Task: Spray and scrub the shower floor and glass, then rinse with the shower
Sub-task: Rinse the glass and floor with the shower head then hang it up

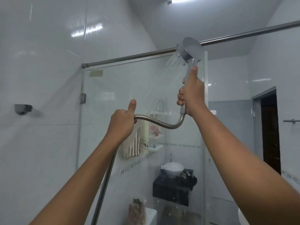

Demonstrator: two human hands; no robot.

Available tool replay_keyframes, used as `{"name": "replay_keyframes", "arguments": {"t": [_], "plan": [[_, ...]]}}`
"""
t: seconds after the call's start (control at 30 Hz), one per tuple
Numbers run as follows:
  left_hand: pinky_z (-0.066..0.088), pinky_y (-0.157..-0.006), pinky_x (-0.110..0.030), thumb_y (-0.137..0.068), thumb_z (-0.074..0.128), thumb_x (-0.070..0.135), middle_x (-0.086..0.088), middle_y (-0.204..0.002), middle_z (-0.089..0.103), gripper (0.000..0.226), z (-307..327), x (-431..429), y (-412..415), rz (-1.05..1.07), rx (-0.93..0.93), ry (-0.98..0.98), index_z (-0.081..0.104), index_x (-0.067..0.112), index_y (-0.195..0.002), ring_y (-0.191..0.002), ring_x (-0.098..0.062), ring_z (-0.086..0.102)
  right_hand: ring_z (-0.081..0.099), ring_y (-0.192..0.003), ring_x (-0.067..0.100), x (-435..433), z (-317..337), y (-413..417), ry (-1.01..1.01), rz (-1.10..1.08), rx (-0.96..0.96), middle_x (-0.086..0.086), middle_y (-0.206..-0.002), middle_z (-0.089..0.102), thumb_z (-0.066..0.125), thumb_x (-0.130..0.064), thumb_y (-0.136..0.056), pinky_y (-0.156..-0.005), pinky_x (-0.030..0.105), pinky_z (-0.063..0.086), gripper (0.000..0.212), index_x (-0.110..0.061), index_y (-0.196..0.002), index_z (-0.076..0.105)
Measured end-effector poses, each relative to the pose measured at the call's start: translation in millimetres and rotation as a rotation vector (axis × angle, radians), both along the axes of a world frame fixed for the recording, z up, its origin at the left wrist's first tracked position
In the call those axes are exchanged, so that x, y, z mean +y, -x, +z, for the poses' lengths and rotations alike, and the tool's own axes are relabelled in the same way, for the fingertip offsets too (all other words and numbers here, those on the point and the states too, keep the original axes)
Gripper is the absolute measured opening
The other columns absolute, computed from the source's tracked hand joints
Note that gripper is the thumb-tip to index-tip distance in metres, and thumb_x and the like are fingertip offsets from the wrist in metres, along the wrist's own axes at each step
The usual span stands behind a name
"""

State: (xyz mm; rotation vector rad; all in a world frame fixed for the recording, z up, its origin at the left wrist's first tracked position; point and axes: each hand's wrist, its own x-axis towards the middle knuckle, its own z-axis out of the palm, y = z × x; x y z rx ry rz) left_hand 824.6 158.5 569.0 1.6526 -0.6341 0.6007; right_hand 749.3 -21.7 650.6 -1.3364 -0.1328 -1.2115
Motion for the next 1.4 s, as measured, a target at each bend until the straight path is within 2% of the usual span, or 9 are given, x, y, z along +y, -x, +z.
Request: {"name": "replay_keyframes", "arguments": {"t": [0.07, 0.2, 0.27, 0.53, 0.73, 0.9, 1.1, 1.23, 1.4], "plan": [[0.029, -0.046, -0.026, -0.101, 0.03, 0.062, 0.0, -0.054, 0.053, 0.072, -4.8, -10.2, 10.7, 0.011, -0.015, -0.003, 0.057, 0.006, -0.064, -0.038, -0.014, 0.037, 0.028, -0.039, 0.015, -10.2, -7.3, 10.5, 0.001, 0.012, 0.039, 0.0, -0.051, 0.032, 0.029, -0.066, -0.1, -0.043, 0.02, 0.028, 0.055, -0.016, -0.083, 0.042], [0.029, -0.047, -0.027, -0.102, 0.029, 0.061, -0.008, -0.064, 0.063, 0.077, -32.9, -34.4, 29.2, 0.024, -0.002, -0.016, 0.061, 0.002, -0.063, -0.041, -0.015, 0.04, 0.029, -0.037, 0.014, -30.4, -43.1, 25.5, 0.033, 0.065, 0.129, -0.002, -0.049, 0.032, 0.031, -0.069, -0.099, -0.041, 0.021, 0.028, 0.055, -0.016, -0.082, 0.041], [0.028, -0.045, -0.026, -0.102, 0.031, 0.059, -0.006, -0.059, 0.059, 0.08, -51.6, -42.5, 38.5, 0.039, 0.033, -0.043, 0.065, -0.004, -0.067, -0.039, -0.013, 0.038, 0.031, -0.035, 0.014, -35.8, -69.4, 30.7, 0.074, 0.089, 0.178, -0.002, -0.049, 0.034, 0.033, -0.069, -0.098, -0.04, 0.022, 0.029, 0.056, -0.017, -0.082, 0.041], [0.027, -0.048, -0.03, -0.106, 0.036, 0.048, 0.003, -0.044, 0.043, 0.068, -163.9, -67.2, 87.5, 0.156, 0.191, -0.188, 0.057, 0.009, -0.055, -0.042, -0.015, 0.039, 0.031, -0.037, 0.015, -62.1, -192.1, 59.2, 0.19, 0.194, 0.36, 0.001, -0.049, 0.033, 0.031, -0.067, -0.099, -0.038, 0.023, 0.032, 0.056, -0.017, -0.079, 0.043], [0.034, -0.057, -0.035, -0.105, 0.039, 0.043, -0.005, -0.05, 0.051, 0.066, -242.4, -76.2, 113.1, 0.203, 0.368, -0.261, 0.06, 0.007, -0.054, -0.057, -0.024, 0.048, 0.033, -0.036, 0.016, -81.7, -264.3, 69.0, 0.204, 0.193, 0.494, 0.001, -0.049, 0.035, 0.03, -0.066, -0.1, -0.038, 0.026, 0.033, 0.056, -0.014, -0.085, 0.044], [0.033, -0.063, -0.035, -0.106, 0.038, 0.044, -0.023, -0.059, 0.055, 0.068, -272.3, -91.9, 131.2, 0.175, 0.418, -0.285, 0.046, 0.01, -0.046, -0.06, -0.035, 0.045, 0.033, -0.036, 0.017, -94.0, -298.1, 81.4, 0.218, 0.165, 0.55, 0.007, -0.055, 0.035, 0.031, -0.061, -0.102, -0.037, 0.024, 0.032, 0.054, -0.013, -0.081, 0.043], [0.047, -0.073, -0.038, -0.104, 0.042, 0.037, -0.027, -0.079, 0.07, 0.059, -295.3, -106.8, 142.6, 0.173, 0.47, -0.358, 0.056, 0.007, -0.056, -0.078, -0.039, 0.064, 0.031, -0.037, 0.017, -103.5, -329.3, 95.1, 0.227, 0.185, 0.72, 0.007, -0.056, 0.033, 0.03, -0.061, -0.103, -0.038, 0.024, 0.031, 0.056, -0.012, -0.078, 0.042], [0.046, -0.066, -0.037, -0.1, 0.047, 0.032, -0.018, -0.064, 0.062, 0.054, -308.1, -111.1, 149.4, 0.174, 0.489, -0.432, 0.051, 0.009, -0.051, -0.062, -0.028, 0.052, 0.031, -0.033, 0.015, -103.9, -342.4, 101.8, 0.247, 0.219, 0.787, 0.004, -0.05, 0.035, 0.031, -0.063, -0.101, -0.038, 0.021, 0.029, 0.056, -0.013, -0.078, 0.04], [0.037, -0.058, -0.033, -0.1, 0.047, 0.031, -0.017, -0.062, 0.063, 0.056, -313.8, -107.7, 153.6, 0.18, 0.508, -0.45, 0.043, 0.013, -0.046, -0.051, -0.021, 0.044, 0.03, -0.031, 0.013, -104.2, -348.6, 105.5, 0.248, 0.25, 0.83, -0.002, -0.046, 0.032, 0.032, -0.065, -0.1, -0.038, 0.021, 0.028, 0.056, -0.014, -0.076, 0.036]]}}
